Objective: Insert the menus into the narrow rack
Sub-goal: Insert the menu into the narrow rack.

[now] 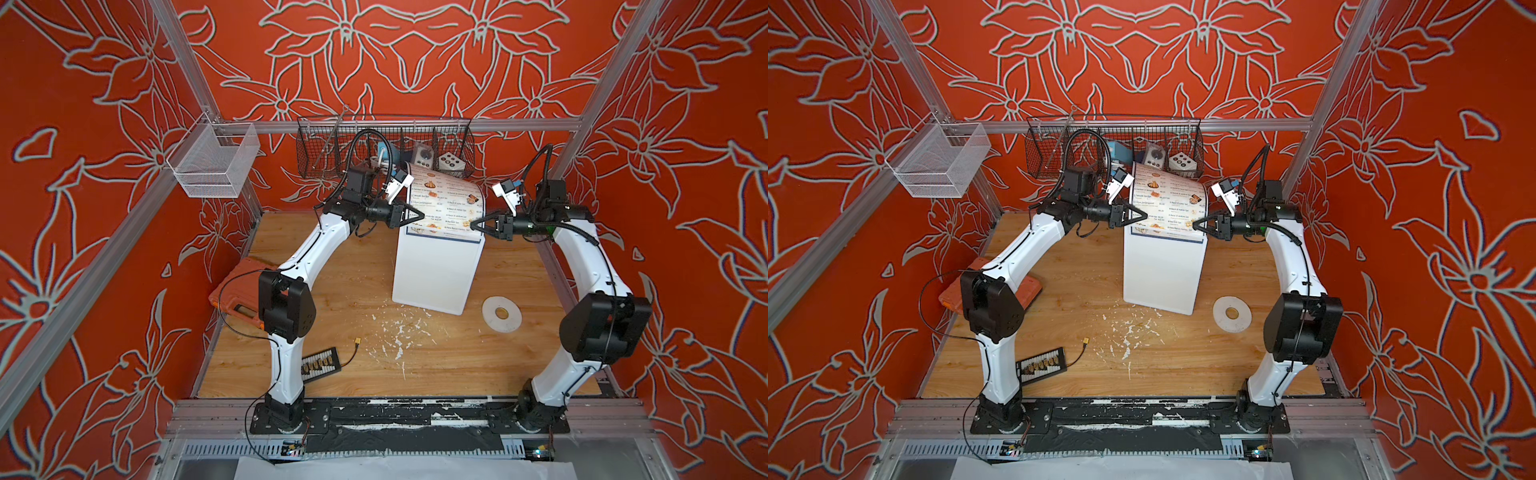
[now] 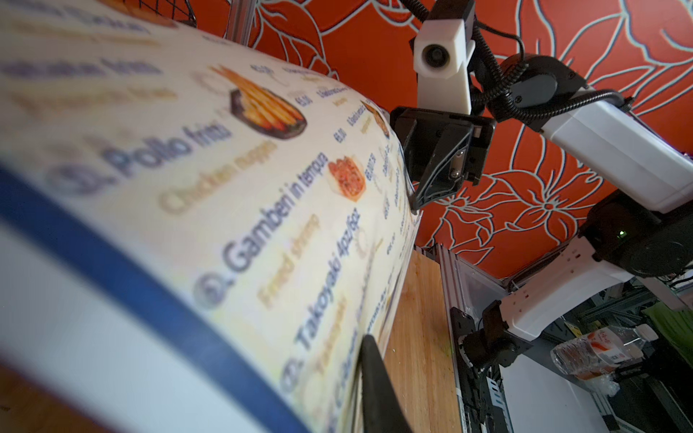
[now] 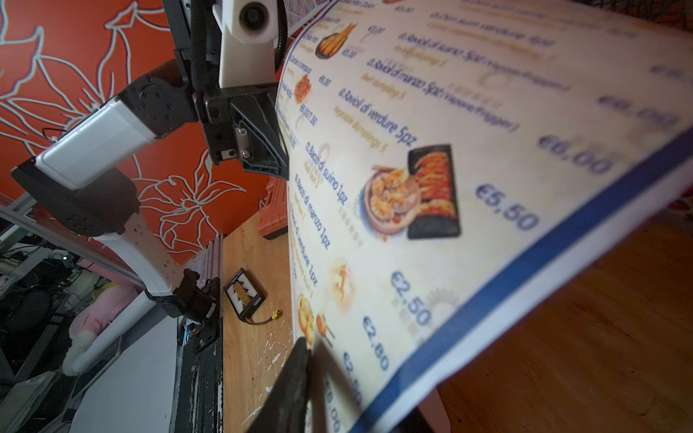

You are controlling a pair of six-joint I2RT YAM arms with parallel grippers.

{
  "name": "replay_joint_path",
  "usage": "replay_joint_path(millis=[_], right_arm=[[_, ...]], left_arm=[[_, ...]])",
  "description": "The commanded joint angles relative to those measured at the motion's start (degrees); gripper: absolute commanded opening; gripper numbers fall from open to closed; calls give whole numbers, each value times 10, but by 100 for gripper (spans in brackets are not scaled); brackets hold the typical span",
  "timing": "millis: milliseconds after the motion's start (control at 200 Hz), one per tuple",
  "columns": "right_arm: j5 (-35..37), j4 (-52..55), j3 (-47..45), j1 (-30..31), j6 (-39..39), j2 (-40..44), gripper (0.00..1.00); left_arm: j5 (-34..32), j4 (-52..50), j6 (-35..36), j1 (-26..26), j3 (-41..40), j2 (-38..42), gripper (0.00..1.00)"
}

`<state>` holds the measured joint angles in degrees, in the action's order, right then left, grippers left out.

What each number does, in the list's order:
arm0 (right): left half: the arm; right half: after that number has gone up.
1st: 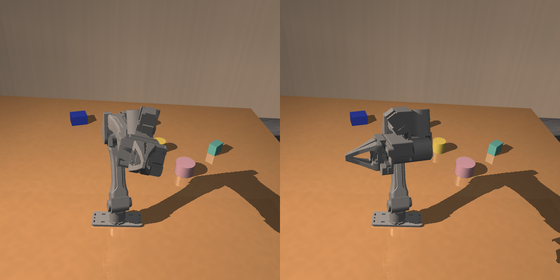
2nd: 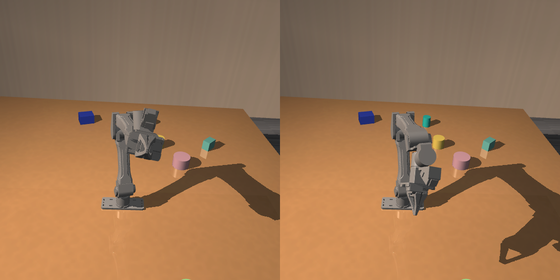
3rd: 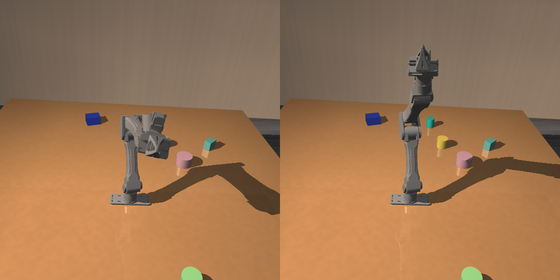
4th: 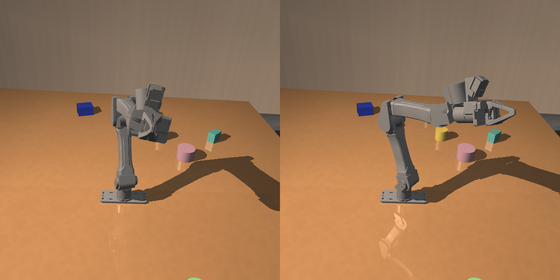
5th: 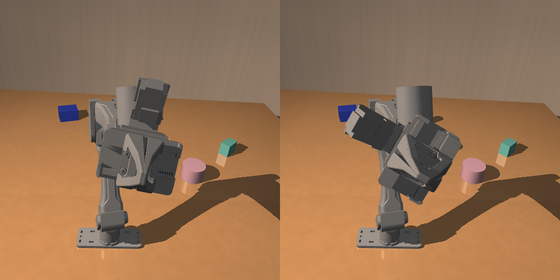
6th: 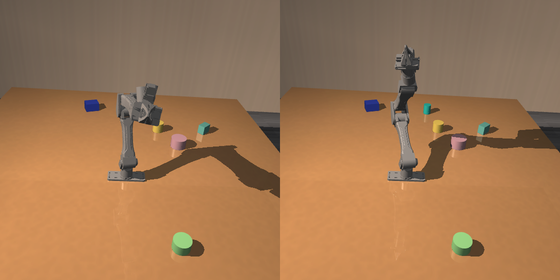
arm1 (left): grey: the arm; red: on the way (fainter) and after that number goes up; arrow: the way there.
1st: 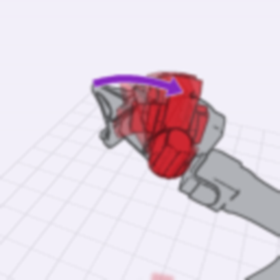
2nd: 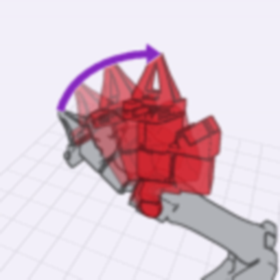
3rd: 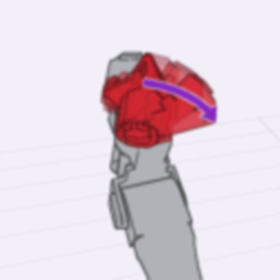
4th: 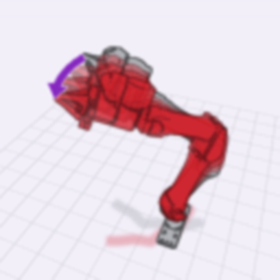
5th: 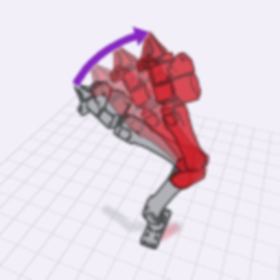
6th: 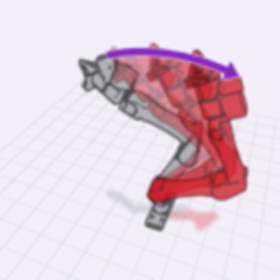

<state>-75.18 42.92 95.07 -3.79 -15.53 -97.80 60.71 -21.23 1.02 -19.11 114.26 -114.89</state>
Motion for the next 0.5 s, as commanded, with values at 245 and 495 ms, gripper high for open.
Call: replay_joint_path(millis=[245, 495], right_arm=[[-5, -347, -66, 8, 312, 31, 31], [-19, -360, -65, 19, 317, 31, 22]], left_arm=[[27, 14, 19, 0, 5, 26, 12], [25, 10, 20, 0, 7, 26, 18]])
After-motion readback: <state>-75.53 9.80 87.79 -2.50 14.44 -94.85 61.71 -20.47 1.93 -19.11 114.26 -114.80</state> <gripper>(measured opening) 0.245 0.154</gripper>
